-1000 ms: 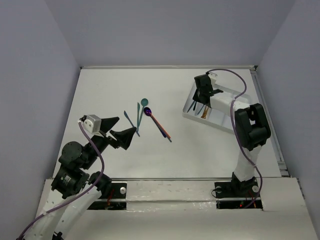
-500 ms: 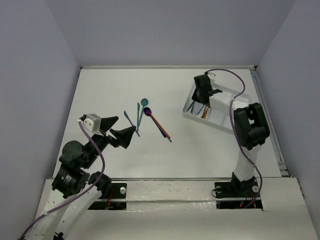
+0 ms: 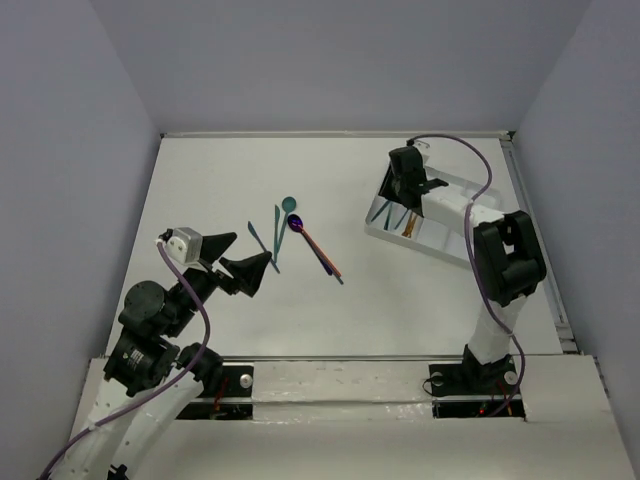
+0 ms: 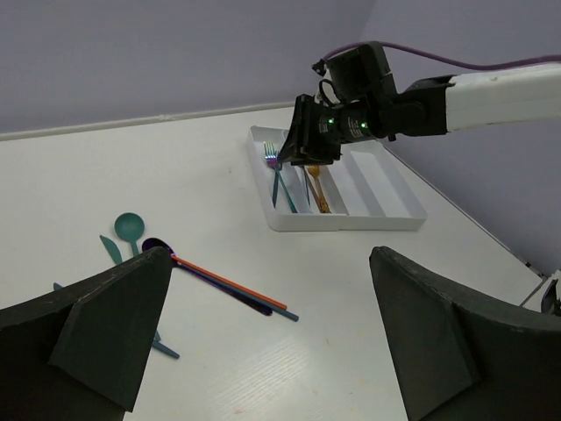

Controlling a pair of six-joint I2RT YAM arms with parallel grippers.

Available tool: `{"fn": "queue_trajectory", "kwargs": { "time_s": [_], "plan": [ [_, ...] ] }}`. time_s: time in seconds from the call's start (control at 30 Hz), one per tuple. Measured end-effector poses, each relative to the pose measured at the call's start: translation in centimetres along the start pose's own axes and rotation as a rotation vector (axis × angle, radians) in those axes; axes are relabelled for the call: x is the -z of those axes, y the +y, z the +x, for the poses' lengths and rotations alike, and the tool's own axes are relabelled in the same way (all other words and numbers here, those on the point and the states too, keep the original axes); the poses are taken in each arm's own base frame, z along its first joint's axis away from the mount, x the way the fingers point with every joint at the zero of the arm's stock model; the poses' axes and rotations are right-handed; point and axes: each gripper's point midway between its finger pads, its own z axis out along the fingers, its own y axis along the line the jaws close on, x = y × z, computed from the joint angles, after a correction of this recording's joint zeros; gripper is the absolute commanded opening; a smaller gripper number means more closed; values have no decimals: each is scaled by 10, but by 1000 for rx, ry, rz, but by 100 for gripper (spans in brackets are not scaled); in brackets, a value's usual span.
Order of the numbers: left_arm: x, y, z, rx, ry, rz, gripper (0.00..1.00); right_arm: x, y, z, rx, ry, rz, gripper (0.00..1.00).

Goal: Sort the eating utensils into containers

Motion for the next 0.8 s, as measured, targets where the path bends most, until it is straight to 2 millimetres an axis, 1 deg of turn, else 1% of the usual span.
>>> {"fn": "queue_trajectory", "kwargs": {
  "time_s": [0.03, 0.07, 0.13, 0.17, 0.23, 0.3, 0.33, 0.4, 0.43, 0.47, 0.6, 0.67, 0.77, 0.8],
  "plan": [
    [0, 0, 0, 0, 0, -1, 99, 6, 6, -3, 8, -8, -22, 41],
    [0, 1, 0, 0, -1, -4, 99, 16, 16, -6, 27, -17, -53, 41],
    [0, 3, -1, -1, -4, -13, 99, 36, 48, -3, 82, -32, -139, 41],
    [0, 4, -1, -1, -7, -22, 99, 43, 60, 0, 106, -34, -172, 41],
    [0, 9, -3, 2, -14, -48, 99, 62, 101, 19, 187, -21, -269, 40],
    [0, 12, -4, 6, -20, -66, 99, 74, 130, 40, 255, 2, -341, 39],
    [0, 15, -4, 7, -24, -80, 99, 82, 150, 60, 305, 27, -385, 38],
    [0, 19, -6, 10, -32, -105, 99, 90, 177, 92, 383, 70, -447, 37],
    [0, 22, -7, 14, -36, -119, 99, 92, 183, 103, 410, 86, -459, 37],
    [0, 25, -8, 15, -42, -137, 99, 95, 191, 119, 446, 110, -475, 37],
    [2, 37, -11, 28, -62, -206, 99, 102, 207, 154, 523, 163, -507, 38],
    [3, 43, -11, 36, -67, -242, 99, 106, 214, 163, 544, 178, -519, 39],
    [6, 51, -14, 48, -79, -292, 99, 107, 236, 172, 565, 174, -545, 39],
    [8, 53, -15, 51, -84, -307, 99, 107, 240, 175, 573, 176, -545, 39]
  ]
}}
